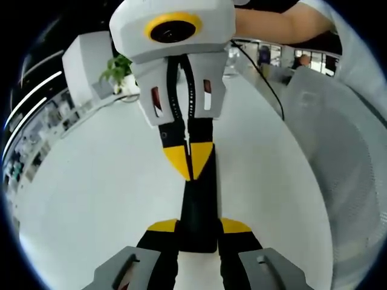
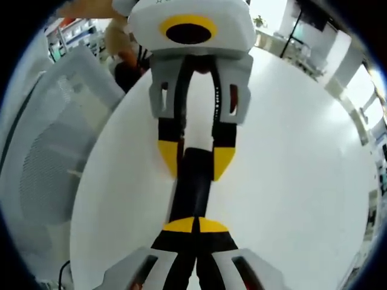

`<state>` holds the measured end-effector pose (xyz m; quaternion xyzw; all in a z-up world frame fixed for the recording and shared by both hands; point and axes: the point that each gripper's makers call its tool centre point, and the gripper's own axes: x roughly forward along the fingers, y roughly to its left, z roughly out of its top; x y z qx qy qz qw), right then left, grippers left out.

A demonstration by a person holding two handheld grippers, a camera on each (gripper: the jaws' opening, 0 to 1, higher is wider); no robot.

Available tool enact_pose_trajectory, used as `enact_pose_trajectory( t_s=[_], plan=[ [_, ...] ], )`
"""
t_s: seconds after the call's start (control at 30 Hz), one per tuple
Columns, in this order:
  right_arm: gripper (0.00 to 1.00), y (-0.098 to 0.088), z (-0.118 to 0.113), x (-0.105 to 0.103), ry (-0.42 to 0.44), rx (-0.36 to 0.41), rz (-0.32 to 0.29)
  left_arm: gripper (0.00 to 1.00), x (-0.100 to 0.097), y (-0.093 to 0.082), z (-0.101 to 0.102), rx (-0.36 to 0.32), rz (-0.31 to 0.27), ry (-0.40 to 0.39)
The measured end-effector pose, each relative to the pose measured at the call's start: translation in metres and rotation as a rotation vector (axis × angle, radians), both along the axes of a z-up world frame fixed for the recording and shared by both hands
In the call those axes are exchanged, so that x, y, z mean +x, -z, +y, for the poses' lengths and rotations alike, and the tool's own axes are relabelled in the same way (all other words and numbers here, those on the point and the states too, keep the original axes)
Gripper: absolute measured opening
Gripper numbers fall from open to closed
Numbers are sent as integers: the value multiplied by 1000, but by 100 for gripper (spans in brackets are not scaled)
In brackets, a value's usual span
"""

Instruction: Press the specified remote control buttons in sequence, fully releasing each button before pressing the next.

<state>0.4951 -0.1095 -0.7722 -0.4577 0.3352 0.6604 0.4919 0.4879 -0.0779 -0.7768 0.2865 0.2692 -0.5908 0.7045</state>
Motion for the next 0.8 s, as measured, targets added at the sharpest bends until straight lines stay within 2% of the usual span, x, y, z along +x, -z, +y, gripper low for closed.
enact_pose_trajectory(
  t_s=[0.8],
  plan=[
    [0, 2, 0, 1, 59, -33, 25, 24, 0, 1, 1, 5, 3, 5]
  ],
)
